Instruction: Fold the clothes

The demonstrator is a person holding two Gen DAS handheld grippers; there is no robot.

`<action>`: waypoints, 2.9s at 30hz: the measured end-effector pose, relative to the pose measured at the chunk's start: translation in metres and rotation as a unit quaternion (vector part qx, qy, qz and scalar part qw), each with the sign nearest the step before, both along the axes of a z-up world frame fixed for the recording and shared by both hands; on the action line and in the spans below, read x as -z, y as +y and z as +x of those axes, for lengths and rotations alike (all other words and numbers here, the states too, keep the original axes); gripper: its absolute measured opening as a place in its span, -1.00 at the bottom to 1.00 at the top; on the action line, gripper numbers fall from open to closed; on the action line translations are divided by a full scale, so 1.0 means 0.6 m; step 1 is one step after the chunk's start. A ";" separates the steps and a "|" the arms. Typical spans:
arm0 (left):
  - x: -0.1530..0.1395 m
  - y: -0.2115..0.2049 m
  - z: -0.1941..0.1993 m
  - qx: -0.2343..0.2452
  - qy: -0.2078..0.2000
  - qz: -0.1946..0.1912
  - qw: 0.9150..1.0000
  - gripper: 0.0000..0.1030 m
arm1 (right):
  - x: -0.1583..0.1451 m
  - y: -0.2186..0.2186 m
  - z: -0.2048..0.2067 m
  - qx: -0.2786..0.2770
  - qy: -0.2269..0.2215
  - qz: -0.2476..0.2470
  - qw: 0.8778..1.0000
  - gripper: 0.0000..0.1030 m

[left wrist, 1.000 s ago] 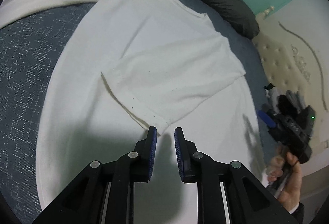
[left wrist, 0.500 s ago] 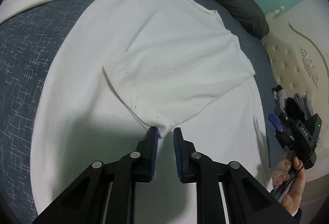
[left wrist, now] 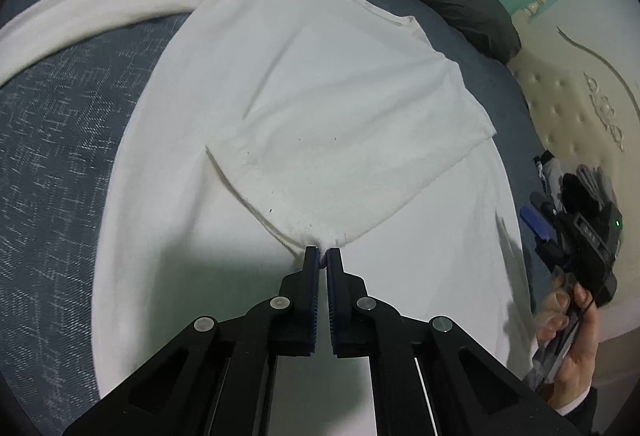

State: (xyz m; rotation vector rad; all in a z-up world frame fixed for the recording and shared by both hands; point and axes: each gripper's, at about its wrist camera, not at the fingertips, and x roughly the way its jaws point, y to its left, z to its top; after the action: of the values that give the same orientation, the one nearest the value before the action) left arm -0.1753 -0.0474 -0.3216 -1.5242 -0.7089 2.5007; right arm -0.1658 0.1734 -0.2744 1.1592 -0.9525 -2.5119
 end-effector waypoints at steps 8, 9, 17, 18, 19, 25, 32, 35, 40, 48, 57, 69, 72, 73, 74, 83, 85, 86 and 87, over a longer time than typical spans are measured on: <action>0.017 -0.020 0.012 -0.015 -0.009 -0.003 1.000 -1.00 | 0.010 0.034 -0.002 0.031 -0.011 -0.014 0.999 -0.28; 0.017 -0.022 0.014 -0.016 -0.008 0.001 1.000 -1.00 | 0.012 0.035 -0.002 0.032 -0.013 -0.016 0.999 -0.28; 0.011 -0.013 0.011 -0.012 0.003 0.019 1.000 -0.96 | 0.023 0.029 -0.007 0.032 -0.024 -0.024 0.999 -0.27; 0.013 -0.012 0.008 -0.014 0.003 0.021 1.000 -0.93 | 0.023 0.027 -0.007 0.031 -0.023 -0.023 0.999 -0.27; 0.018 -0.011 0.004 -0.017 0.001 0.026 1.000 -0.91 | 0.022 0.025 -0.007 0.031 -0.022 -0.022 0.999 -0.27; 0.032 -0.001 -0.007 -0.018 0.000 0.039 0.999 -0.86 | 0.024 0.027 -0.009 0.032 -0.023 -0.023 0.999 -0.27; 0.030 0.000 -0.006 -0.019 0.007 0.034 0.999 -0.92 | 0.028 0.026 -0.010 0.030 -0.026 -0.026 0.999 -0.27; 0.022 -0.001 -0.005 -0.017 0.011 0.032 0.999 -0.93 | 0.030 0.027 -0.010 0.031 -0.029 -0.029 0.999 -0.27; 0.001 -0.011 0.008 -0.014 0.024 0.032 0.999 -0.94 | 0.031 0.026 -0.009 0.033 -0.029 -0.031 0.999 -0.27; 0.002 -0.025 0.018 -0.016 0.027 0.036 0.999 -0.95 | 0.029 0.025 -0.013 0.031 -0.026 -0.026 0.999 -0.27; 0.026 -0.032 0.008 -0.013 0.027 0.053 0.998 -0.94 | 0.001 0.063 -0.037 0.049 -0.020 0.033 0.998 -0.18; 0.026 -0.034 0.000 -0.001 0.031 0.060 0.998 -0.94 | 0.012 0.117 -0.190 0.013 -0.075 0.122 0.990 0.12; 0.024 -0.034 0.000 0.001 0.034 0.062 0.998 -0.94 | 0.027 0.120 -0.227 0.002 -0.086 0.111 0.990 0.04; 0.024 -0.035 0.000 0.002 0.034 0.063 0.997 -0.94 | 0.030 0.120 -0.236 0.004 -0.089 0.115 0.989 0.03; 0.025 -0.036 0.001 0.002 0.034 0.064 0.997 -0.94 | 0.032 0.121 -0.246 0.006 -0.091 0.119 0.989 0.00; 0.027 -0.037 0.004 0.009 0.033 0.073 0.997 -0.94 | 0.048 0.097 -0.306 -0.023 -0.096 0.158 0.983 -0.33; 0.026 -0.037 0.004 0.009 0.033 0.073 0.997 -0.94 | 0.054 0.095 -0.311 -0.023 -0.101 0.160 0.982 -0.52; 0.026 -0.037 0.004 0.009 0.033 0.073 0.997 -0.94 | 0.057 0.098 -0.312 -0.019 -0.101 0.152 0.983 -0.56; 0.026 -0.037 0.004 0.009 0.033 0.073 0.997 -0.94 | 0.061 0.102 -0.312 -0.014 -0.101 0.143 0.984 -0.66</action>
State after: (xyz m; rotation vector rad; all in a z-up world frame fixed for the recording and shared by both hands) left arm -0.1729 -0.0694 -0.3374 -1.3849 -0.8426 2.4148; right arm -0.3531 0.2348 -0.3108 1.5244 -0.6227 -2.6070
